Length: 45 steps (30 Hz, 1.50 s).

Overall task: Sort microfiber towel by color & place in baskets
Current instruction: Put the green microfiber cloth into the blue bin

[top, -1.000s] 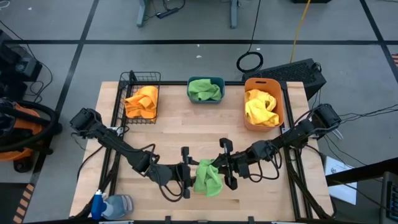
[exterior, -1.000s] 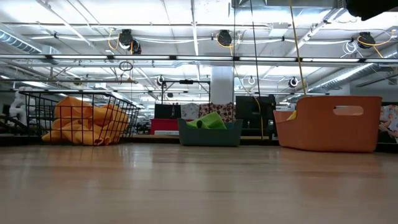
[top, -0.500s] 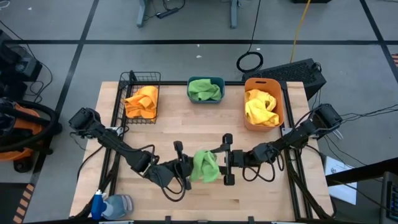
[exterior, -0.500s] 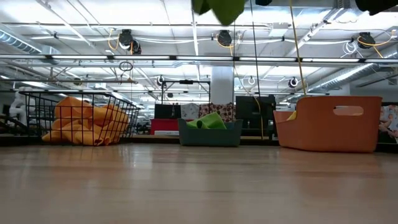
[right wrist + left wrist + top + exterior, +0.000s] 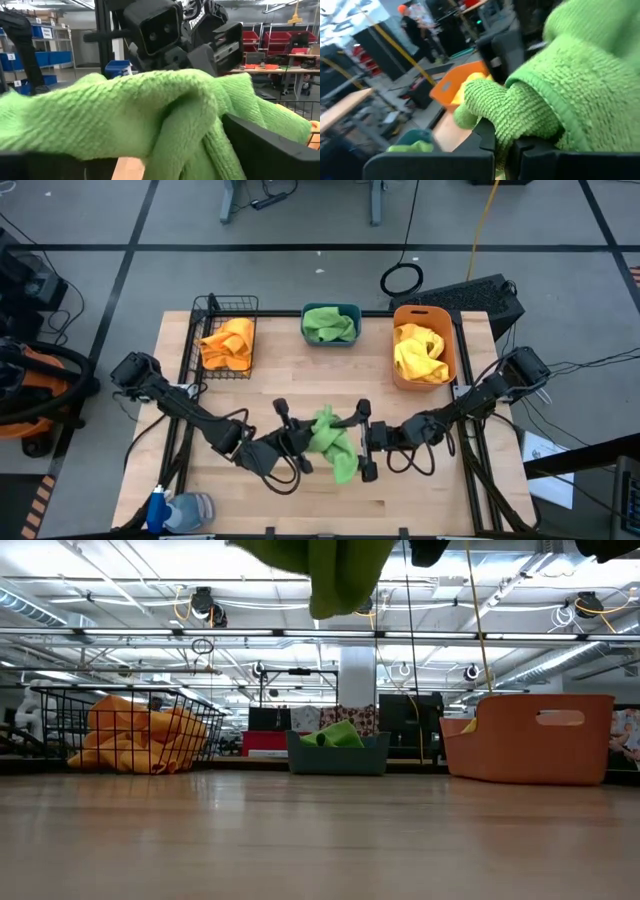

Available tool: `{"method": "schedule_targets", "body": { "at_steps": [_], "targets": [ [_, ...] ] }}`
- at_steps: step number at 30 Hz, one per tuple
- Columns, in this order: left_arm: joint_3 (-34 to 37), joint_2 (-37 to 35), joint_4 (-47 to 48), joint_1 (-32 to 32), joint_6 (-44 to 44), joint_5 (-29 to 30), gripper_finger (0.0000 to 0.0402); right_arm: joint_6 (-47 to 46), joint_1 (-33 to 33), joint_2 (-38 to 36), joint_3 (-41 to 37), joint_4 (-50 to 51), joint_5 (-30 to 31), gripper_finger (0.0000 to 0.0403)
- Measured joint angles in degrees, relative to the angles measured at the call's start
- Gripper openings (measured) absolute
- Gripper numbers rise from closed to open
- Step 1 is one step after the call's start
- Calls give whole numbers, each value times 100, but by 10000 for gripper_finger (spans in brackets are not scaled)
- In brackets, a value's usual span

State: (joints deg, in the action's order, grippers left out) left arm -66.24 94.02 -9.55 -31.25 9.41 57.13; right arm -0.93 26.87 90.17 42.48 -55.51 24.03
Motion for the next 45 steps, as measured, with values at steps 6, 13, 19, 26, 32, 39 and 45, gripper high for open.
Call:
{"method": "schedule_targets", "body": {
  "at_steps": [6,13,19,26,32,39,45],
  "targets": [
    [0,-8,-33,200,-273,-784,7,221,-76,0,-2,14,-17,322],
    [0,9,-41,318,-306,-1361,31,484,-122,3,0,-114,504,249],
    [0,7,-13,311,-304,-1706,84,470,-225,7,0,-177,411,108],
    [0,-154,568,198,-363,-1298,147,648,-254,7,0,-268,487,22],
    [-2,-611,2051,-59,-1055,-663,165,1027,-250,-263,0,-221,506,17],
    [-14,-1117,4190,-288,-2541,-121,166,1617,-608,-921,-5,9,505,9],
    [-5,-1244,5397,-529,-3582,402,166,1651,-1653,-1513,0,973,662,9]
  ]
}}
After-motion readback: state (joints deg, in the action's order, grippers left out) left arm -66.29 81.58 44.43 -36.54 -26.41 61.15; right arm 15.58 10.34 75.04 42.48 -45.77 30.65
